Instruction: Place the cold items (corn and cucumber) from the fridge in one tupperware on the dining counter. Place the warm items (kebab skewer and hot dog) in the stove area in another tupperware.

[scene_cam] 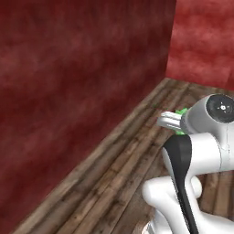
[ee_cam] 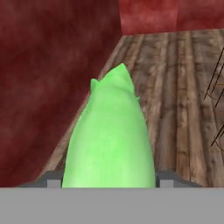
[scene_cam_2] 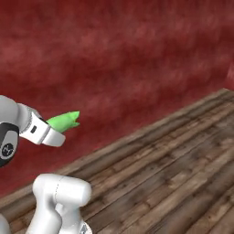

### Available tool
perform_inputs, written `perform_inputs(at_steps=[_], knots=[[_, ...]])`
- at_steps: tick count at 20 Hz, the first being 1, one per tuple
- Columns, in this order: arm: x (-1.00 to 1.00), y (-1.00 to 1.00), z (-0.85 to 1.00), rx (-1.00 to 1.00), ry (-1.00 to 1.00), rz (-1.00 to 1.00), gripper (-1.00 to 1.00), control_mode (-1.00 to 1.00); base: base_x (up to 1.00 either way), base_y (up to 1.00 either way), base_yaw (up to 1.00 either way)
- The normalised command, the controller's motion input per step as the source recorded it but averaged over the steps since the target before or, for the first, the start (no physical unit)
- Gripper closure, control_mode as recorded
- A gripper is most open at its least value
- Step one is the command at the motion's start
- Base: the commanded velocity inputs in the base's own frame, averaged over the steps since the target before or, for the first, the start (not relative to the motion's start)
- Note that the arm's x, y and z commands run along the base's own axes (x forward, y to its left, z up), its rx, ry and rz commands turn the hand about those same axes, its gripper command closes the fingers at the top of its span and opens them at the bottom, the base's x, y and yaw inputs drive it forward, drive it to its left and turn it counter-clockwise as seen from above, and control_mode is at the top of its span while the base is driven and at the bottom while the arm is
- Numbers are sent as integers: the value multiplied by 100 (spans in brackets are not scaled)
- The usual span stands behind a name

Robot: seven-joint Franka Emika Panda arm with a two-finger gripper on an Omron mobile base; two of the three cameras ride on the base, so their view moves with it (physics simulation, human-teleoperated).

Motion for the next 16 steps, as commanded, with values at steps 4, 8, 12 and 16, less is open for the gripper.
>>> perform_inputs(at_steps=[4,8,12,16], knots=[[0,0,0,0,0,0,100,100,21,-1,-59],[0,0,0,0,0,0,100,100,44,0,-57],[0,0,0,0,0,0,100,100,90,8,-47],[0,0,0,0,0,0,100,100,100,12,-48]])
